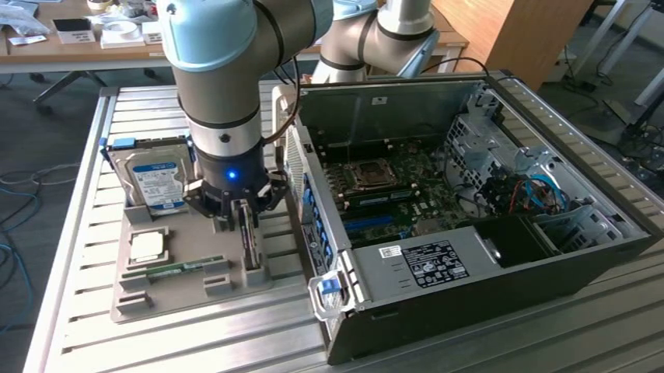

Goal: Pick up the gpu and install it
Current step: 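Pick up the gpu and move the gpu toward the slot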

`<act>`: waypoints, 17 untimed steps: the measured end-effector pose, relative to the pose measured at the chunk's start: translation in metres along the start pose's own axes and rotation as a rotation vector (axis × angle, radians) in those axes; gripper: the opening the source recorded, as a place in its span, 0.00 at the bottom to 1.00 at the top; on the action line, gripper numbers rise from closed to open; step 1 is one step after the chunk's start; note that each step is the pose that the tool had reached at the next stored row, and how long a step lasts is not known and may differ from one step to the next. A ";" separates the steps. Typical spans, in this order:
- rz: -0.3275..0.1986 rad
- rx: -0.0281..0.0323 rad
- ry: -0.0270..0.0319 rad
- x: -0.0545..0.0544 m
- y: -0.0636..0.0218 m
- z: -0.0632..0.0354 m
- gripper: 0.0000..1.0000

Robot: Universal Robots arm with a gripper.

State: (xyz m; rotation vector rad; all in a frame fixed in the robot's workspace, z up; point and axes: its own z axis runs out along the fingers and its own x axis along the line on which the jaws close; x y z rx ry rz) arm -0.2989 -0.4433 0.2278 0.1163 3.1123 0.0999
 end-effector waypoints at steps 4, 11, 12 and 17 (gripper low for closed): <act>0.000 0.0000 -0.0001 0.000 0.0000 0.0000 0.40; 0.000 0.0000 0.0000 0.000 0.0000 0.0000 0.32; 0.000 0.0000 0.0002 0.000 0.0000 0.0000 0.32; 0.000 0.0001 0.0000 0.000 0.0000 0.0000 0.27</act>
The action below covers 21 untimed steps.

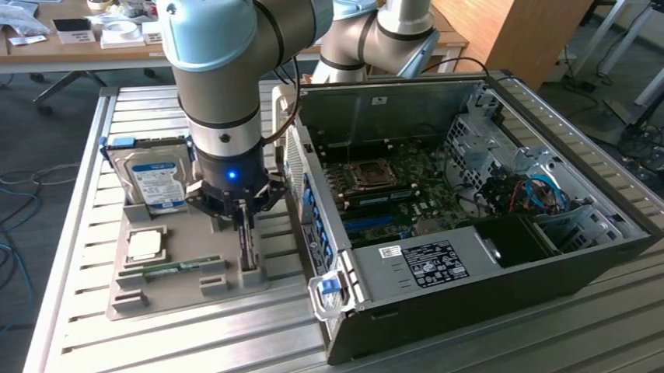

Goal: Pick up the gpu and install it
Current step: 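Pick up the gpu and move the gpu toward the slot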

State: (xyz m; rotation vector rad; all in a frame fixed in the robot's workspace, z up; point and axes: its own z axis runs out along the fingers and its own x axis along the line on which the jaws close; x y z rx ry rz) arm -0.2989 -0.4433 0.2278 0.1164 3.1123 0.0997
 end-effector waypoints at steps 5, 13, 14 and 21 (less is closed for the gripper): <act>0.000 0.0000 0.0000 0.000 0.0000 0.0000 0.27; -0.042 -0.0016 0.0028 0.000 0.0000 0.0001 0.27; -0.042 -0.0016 0.0028 0.000 0.0000 0.0001 0.27; -0.042 0.0019 0.0026 0.000 0.0002 -0.0023 0.27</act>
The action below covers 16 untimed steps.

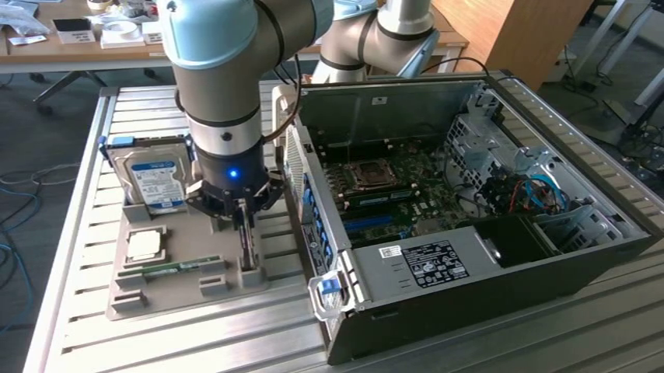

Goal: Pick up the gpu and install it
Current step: 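Pick up the gpu and move the gpu toward the slot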

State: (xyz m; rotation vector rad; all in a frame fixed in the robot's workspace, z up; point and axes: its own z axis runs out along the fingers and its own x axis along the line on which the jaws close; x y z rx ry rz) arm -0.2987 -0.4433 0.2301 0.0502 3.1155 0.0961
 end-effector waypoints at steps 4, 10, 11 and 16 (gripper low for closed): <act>0.000 0.0000 0.0000 0.000 0.0004 -0.0067 0.27; -0.003 -0.0009 0.0003 0.000 0.0010 -0.0158 0.27; -0.004 -0.0015 0.0003 0.000 0.0011 -0.0175 0.27; -0.008 -0.0020 0.0006 -0.001 0.0017 -0.0280 0.27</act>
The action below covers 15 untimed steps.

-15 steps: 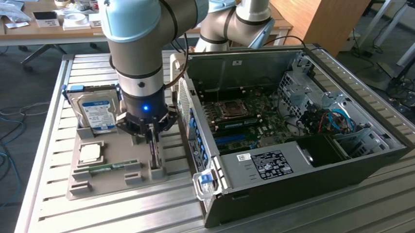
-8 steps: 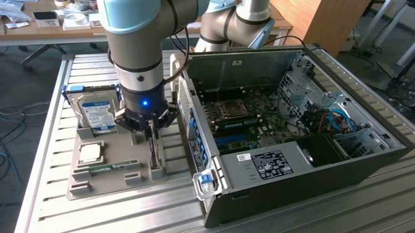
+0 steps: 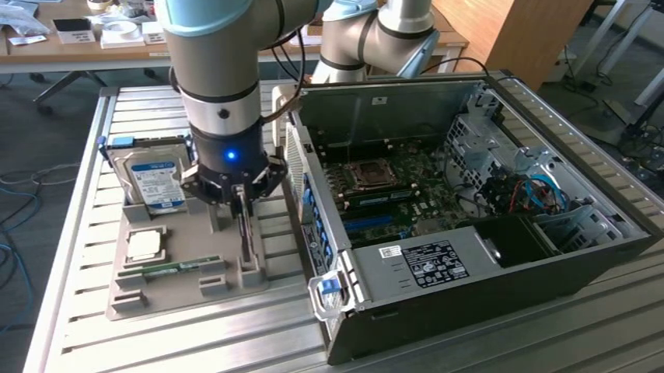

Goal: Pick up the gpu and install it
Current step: 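Pick up the gpu and move the gpu toward the slot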

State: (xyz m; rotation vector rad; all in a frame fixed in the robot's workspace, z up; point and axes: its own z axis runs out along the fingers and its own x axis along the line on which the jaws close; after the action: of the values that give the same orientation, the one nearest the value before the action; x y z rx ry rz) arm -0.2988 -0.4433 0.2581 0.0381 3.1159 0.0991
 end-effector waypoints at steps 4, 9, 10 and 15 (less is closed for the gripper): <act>-0.002 -0.0004 0.0000 0.000 0.0005 -0.0084 0.27; -0.004 -0.0022 0.0002 0.000 0.0012 -0.0190 0.27; -0.005 -0.0049 0.0004 -0.001 0.0014 -0.0231 0.27; -0.005 -0.0052 0.0004 -0.001 0.0024 -0.0379 0.27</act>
State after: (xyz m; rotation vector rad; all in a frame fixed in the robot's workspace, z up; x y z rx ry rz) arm -0.2988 -0.4433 0.2961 0.0295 3.1159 0.1072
